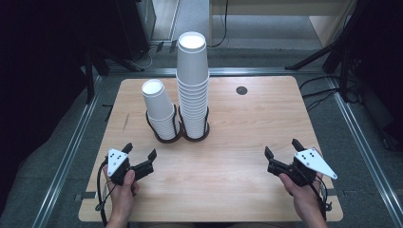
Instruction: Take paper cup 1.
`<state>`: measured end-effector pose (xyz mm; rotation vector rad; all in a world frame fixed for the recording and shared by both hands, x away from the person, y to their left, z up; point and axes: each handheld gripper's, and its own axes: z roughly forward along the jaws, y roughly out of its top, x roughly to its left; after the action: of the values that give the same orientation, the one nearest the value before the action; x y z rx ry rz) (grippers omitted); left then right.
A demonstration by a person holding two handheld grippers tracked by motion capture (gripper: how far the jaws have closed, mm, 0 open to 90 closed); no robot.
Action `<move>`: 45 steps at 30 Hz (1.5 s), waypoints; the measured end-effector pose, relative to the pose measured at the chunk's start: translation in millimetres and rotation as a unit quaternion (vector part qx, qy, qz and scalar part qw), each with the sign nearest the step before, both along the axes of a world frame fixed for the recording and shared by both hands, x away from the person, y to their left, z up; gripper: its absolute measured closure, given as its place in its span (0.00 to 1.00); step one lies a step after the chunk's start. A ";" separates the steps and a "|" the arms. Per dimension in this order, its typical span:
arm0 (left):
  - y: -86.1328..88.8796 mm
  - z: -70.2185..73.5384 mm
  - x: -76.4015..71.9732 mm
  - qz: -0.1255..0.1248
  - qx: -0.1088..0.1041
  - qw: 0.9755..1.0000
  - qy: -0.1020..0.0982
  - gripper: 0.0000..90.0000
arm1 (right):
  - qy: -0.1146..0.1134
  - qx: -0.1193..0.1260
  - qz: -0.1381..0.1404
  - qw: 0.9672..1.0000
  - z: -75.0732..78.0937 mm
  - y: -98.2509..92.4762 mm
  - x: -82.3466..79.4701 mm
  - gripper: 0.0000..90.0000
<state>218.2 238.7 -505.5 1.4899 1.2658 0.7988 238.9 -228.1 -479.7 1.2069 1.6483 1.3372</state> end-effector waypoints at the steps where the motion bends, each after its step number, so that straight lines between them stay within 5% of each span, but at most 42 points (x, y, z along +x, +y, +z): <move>1: -2.7 1.1 1.2 -0.004 0.001 1.000 -0.001 0.09 | 0.001 -0.001 0.002 1.000 1.1 1.8 0.8 0.09; 8: -24.2 12.5 12.4 -0.047 -0.006 0.999 -0.012 0.09 | -0.005 0.000 0.025 1.000 13.5 23.1 8.3 0.08; 25: -55.6 32.1 38.4 -0.048 -0.010 0.998 -0.034 0.09 | -0.033 0.010 0.044 0.998 52.3 68.1 30.3 0.08; 45: -95.0 48.1 69.1 -0.035 0.013 0.998 -0.054 0.09 | -0.050 0.025 0.089 0.994 96.5 109.6 49.0 0.05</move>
<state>287.3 143.7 -457.4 1.4833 1.1207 0.8406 288.0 -118.5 -383.2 1.0234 1.6913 1.5311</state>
